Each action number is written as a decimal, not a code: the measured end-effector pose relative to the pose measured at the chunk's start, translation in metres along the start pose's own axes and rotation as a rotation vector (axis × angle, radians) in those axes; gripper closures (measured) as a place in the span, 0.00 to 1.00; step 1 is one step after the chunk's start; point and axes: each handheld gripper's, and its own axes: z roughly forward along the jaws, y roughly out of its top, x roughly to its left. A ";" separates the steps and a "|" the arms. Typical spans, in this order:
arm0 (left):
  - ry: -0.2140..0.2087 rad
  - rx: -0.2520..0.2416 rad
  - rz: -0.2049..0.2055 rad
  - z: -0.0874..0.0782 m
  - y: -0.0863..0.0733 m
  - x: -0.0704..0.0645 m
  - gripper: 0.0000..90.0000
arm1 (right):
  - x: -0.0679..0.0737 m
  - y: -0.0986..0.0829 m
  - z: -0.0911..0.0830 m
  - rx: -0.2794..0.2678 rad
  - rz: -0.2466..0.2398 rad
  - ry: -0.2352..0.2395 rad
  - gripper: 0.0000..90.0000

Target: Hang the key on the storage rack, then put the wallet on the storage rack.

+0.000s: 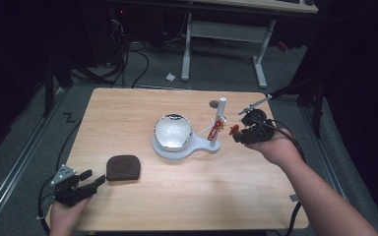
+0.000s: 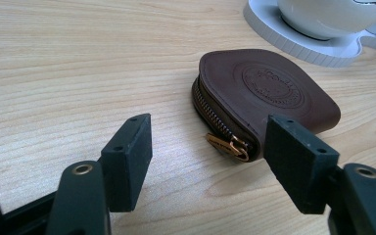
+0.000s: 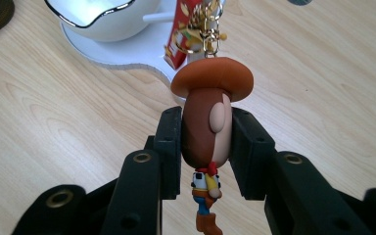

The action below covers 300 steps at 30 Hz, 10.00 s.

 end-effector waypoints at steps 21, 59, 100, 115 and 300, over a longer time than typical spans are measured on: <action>0.001 0.004 0.000 0.001 0.000 0.001 0.39 | 0.000 -0.011 0.063 -0.056 0.044 0.039 0.72; 0.001 0.030 0.037 0.007 0.000 -0.008 0.39 | 0.016 -0.113 0.047 -0.251 0.066 -0.065 0.63; 0.027 0.015 0.105 0.011 0.022 -0.028 0.37 | 0.035 -0.203 0.084 -0.486 0.151 -0.101 0.57; 0.031 0.054 0.030 0.038 0.048 -0.013 0.58 | 0.038 -0.204 0.085 -0.471 0.142 -0.071 0.57; 0.115 -0.054 0.238 0.144 0.171 -0.160 0.90 | 0.028 -0.211 0.083 -0.475 0.147 -0.052 0.58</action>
